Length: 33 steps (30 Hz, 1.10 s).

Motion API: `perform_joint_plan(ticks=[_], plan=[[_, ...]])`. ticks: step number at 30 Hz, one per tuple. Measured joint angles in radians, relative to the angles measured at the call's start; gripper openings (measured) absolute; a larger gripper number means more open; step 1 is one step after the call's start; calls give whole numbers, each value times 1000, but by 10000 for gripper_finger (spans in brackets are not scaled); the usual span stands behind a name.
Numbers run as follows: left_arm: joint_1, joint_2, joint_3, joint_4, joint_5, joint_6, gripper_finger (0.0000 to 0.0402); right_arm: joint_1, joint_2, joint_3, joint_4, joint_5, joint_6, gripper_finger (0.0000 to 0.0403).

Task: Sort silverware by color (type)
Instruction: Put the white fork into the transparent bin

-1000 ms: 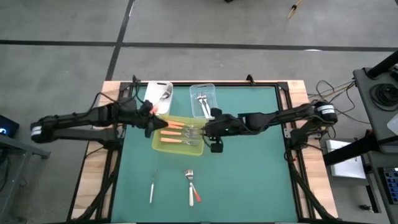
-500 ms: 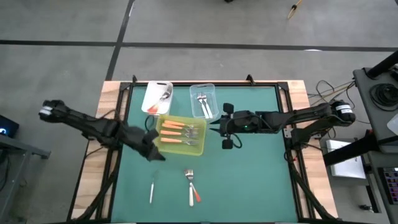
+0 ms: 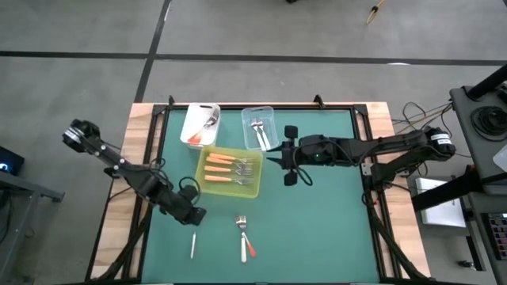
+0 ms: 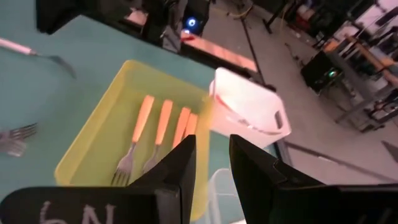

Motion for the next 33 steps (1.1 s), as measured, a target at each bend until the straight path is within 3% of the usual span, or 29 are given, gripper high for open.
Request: perform_joint_plan(ticks=[9, 16, 25, 33], plan=[[-17, 155, 216, -279, -10, 40, 39, -35, 2, 55, -3, -1, -13, 87], [-16, 254, 257, -435, -9, -17, 39, -44, 6, 16, -14, -3, -35, 87], [-2, 351, 257, -404, -10, 4, 44, -47, 5, 16, -12, -3, 2, 87], [-1, 436, 276, -397, -10, 53, 99, -47, 5, 16, -12, -3, 39, 87]])
